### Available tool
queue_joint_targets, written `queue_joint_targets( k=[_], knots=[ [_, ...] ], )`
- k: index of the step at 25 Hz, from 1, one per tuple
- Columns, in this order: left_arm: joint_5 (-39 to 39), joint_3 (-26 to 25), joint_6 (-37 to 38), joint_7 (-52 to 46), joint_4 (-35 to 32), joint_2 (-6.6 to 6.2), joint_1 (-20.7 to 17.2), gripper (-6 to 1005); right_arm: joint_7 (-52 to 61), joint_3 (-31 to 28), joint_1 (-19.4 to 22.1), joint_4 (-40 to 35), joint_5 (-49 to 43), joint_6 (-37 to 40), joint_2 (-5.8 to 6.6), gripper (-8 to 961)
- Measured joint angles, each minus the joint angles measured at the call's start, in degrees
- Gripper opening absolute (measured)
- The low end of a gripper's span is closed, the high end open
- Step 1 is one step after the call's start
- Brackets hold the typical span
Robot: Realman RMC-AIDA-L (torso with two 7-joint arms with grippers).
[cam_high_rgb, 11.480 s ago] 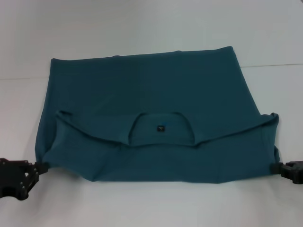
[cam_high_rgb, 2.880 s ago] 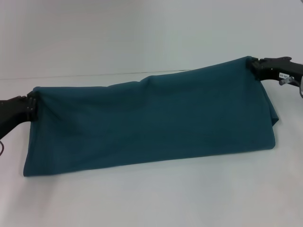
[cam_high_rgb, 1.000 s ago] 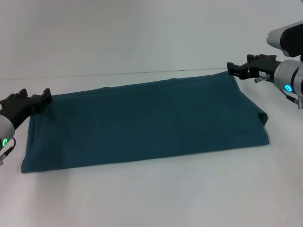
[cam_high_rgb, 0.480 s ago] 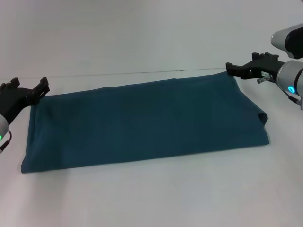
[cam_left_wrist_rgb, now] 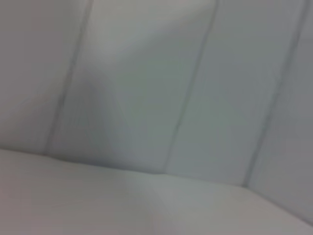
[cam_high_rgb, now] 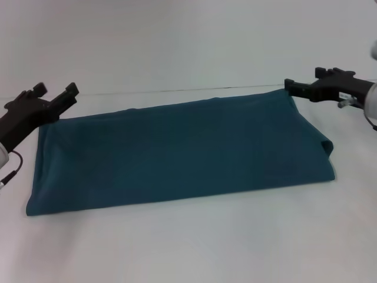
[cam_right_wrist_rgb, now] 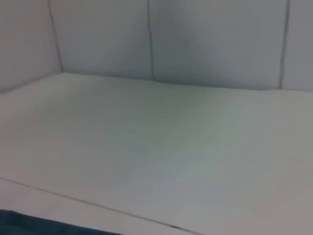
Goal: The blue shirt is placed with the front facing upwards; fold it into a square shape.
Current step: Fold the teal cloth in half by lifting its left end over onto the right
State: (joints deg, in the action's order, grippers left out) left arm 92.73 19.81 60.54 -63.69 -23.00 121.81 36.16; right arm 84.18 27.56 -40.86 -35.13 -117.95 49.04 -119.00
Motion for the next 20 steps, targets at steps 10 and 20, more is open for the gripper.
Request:
queue_joint_targets(
  k=[10,20],
  knots=[
    [13.74,11.76,8.92,-29.04,-12.28,-1.24,-3.52,848,13.61,6.26,8.63,-12.27,-3.83,17.15,2.03,922],
    [26.59,11.46,7.36,-47.92,-17.79,-2.50,-2.35,848,18.13,6.22,10.54,-13.45,-10.09,23.81,4.67,920]
  ],
)
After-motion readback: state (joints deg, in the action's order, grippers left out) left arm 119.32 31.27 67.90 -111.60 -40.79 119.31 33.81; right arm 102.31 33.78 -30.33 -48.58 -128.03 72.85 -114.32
